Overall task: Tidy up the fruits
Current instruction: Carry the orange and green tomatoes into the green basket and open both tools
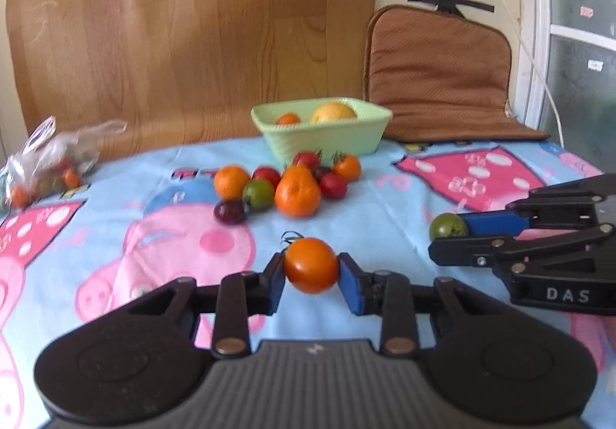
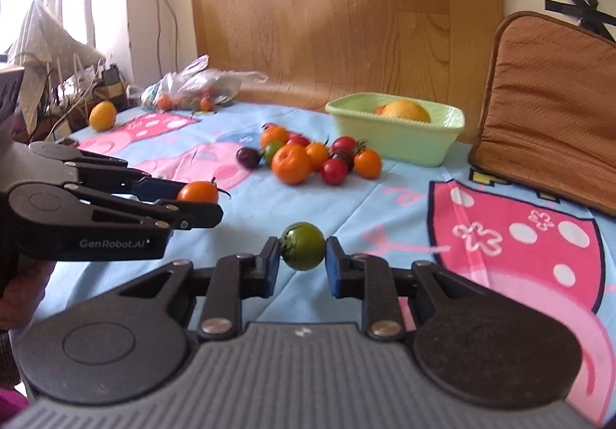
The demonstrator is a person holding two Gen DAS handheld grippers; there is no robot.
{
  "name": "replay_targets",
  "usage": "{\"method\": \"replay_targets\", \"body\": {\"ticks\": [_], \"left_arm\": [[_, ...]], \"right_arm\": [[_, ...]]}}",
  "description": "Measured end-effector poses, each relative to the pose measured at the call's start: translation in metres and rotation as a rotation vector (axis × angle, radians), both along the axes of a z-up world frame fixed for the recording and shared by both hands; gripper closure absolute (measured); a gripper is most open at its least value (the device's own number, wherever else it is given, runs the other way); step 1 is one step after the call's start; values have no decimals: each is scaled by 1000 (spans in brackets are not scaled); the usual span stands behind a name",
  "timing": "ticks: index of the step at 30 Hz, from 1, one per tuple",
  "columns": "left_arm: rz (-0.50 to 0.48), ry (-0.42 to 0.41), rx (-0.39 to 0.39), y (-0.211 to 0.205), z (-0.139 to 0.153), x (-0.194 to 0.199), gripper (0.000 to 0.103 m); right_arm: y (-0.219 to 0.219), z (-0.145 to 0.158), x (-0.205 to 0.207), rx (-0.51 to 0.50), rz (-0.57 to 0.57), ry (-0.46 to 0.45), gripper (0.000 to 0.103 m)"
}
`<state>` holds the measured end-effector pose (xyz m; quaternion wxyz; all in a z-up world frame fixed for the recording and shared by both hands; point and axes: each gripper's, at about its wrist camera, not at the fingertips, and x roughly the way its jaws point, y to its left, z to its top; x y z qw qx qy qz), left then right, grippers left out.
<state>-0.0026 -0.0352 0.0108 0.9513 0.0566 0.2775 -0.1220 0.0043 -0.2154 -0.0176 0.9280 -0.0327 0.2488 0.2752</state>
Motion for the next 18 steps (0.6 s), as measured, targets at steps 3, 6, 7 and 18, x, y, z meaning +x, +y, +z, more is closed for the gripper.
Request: {"method": "replay_targets", "body": {"ticks": [3,6,7,18], "left_arm": [[-11,-13,-30,0,19,28,73],[-16,-46,-37,0,36,61,73],[-15,-54,-38,0,40,74,73],[-31,23,-22,-15,22,208,73]], "right_arm": [[-6,12,24,11,-31,-3,75],[-9,24,51,29,-75,-20,75],[-9,27,60,36,-92,-23,75],[-4,32,174,48,-225,-57,75]]}}
